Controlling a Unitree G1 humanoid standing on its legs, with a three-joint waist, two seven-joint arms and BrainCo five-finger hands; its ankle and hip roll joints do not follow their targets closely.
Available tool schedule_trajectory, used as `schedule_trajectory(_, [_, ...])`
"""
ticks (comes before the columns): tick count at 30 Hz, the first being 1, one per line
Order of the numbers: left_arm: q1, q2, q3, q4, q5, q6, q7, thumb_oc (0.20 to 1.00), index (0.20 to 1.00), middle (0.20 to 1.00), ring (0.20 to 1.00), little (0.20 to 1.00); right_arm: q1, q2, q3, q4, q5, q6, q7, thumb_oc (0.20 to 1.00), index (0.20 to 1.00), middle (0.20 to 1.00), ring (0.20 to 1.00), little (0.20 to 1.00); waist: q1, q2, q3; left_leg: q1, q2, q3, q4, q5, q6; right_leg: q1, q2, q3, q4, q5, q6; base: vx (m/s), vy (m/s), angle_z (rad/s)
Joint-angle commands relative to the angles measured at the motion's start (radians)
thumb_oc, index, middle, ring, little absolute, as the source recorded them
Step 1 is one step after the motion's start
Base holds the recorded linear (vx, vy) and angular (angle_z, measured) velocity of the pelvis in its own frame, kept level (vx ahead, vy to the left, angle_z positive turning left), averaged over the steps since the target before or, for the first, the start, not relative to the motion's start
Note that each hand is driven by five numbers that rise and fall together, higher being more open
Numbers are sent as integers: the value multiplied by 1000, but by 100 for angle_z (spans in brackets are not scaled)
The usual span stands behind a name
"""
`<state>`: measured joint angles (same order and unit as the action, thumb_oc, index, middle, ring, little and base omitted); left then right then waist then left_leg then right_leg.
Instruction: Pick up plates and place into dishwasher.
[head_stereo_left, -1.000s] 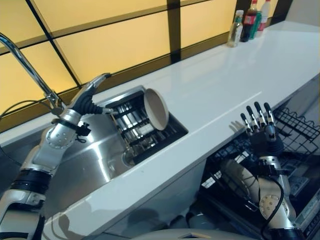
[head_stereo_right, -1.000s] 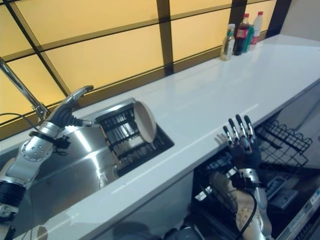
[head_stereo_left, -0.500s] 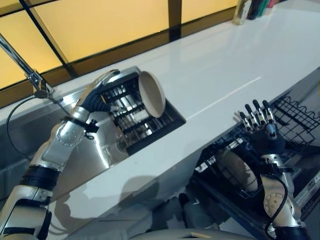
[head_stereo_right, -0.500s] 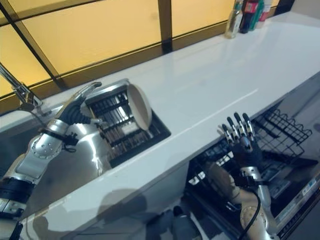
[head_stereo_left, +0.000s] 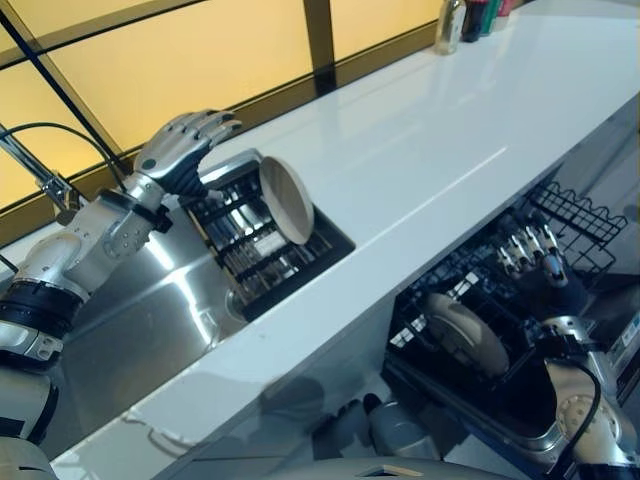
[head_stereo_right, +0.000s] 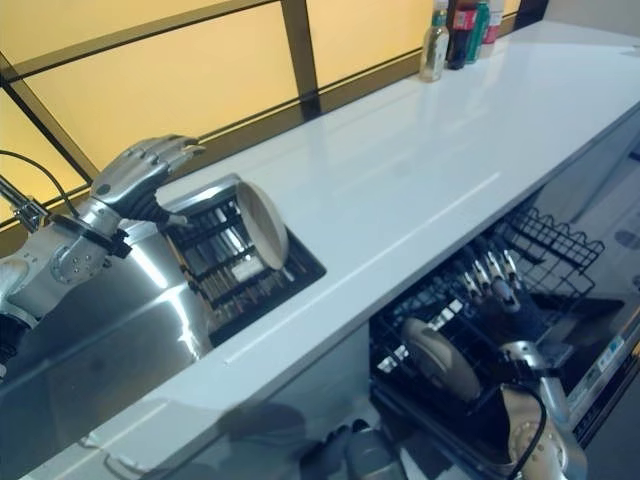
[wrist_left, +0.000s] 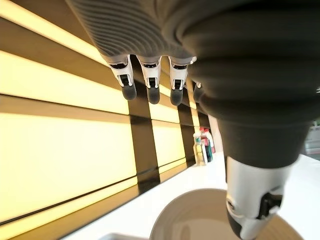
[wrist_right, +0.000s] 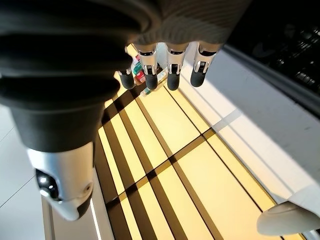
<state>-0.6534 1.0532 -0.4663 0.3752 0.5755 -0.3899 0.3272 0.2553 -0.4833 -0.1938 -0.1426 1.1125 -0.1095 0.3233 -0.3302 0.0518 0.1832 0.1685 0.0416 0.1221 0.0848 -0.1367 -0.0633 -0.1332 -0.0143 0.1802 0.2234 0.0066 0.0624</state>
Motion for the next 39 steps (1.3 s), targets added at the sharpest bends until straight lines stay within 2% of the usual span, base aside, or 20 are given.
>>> schedule_trajectory(1, [6,71,-14,-31,64,3,57,1000,1000,1000,1000,1000,10,-47,-49,-51,52,-23,52,1000,1000,1000,1000,1000,-17,-17,-64,-123,8,53,95,28,49,-1,-43,-33,2,-21,97,65,-33,-5])
schedule_trajectory(5, [-19,74,-75,-50,95,36,35,1000,1000,1000,1000,1000,18,-61,-48,-52,63,-28,53,1000,1000,1000,1000,1000,-25,-17,-51,-140,14,54,110,34,47,-16,-44,-34,19,-22,96,33,-36,-8])
schedule_trajectory(12, [-77,76,-146,-33,162,83,81,1000,1000,1000,1000,1000,26,-72,-60,-50,63,-30,51,1000,1000,1000,1000,1000,-42,-13,-34,-153,26,59,116,53,36,-29,-46,-38,34,-21,93,36,-21,-2])
schedule_trajectory(17, [-113,85,-180,0,235,121,169,1000,1000,1000,1000,1000,37,-88,-80,-42,73,-26,61,1000,1000,1000,1000,1000,-54,-9,-33,-149,36,73,106,68,25,-25,-47,-40,26,-14,93,48,-19,-4])
schedule_trajectory(22, [-52,77,-148,6,293,116,252,1000,1000,1000,1000,1000,84,-95,-113,-33,66,8,86,1000,1000,1000,1000,1000,-61,-8,-53,-121,40,84,110,69,17,5,-58,-41,22,-14,95,154,-30,-5])
schedule_trajectory(27, [13,60,-136,-9,303,114,148,1000,1000,1000,1000,1000,131,-112,-137,-34,62,42,103,1000,1000,1000,1000,1000,-68,-5,-70,-85,41,85,108,71,12,45,-67,-48,16,-17,99,171,-30,0])
schedule_trajectory(30, [37,56,-147,11,287,123,121,1000,1000,1000,1000,1000,149,-123,-152,-37,65,56,105,1000,1000,1000,1000,1000,-74,-6,-71,-73,40,81,109,74,11,57,-69,-50,17,-18,102,112,-39,-9])
schedule_trajectory(38, [52,3,-189,79,315,172,48,1000,1000,1000,1000,1000,160,-160,-195,-36,74,88,112,1000,1000,1000,1000,1000,-93,4,-66,-59,43,93,105,94,5,63,-73,-47,27,-17,106,76,5,-7])
schedule_trajectory(39, [62,-12,-199,95,356,200,43,1000,1000,1000,1000,1000,163,-171,-206,-31,70,97,114,1000,1000,1000,1000,1000,-96,7,-67,-53,41,94,108,94,5,71,-75,-47,29,-18,107,119,13,-7])
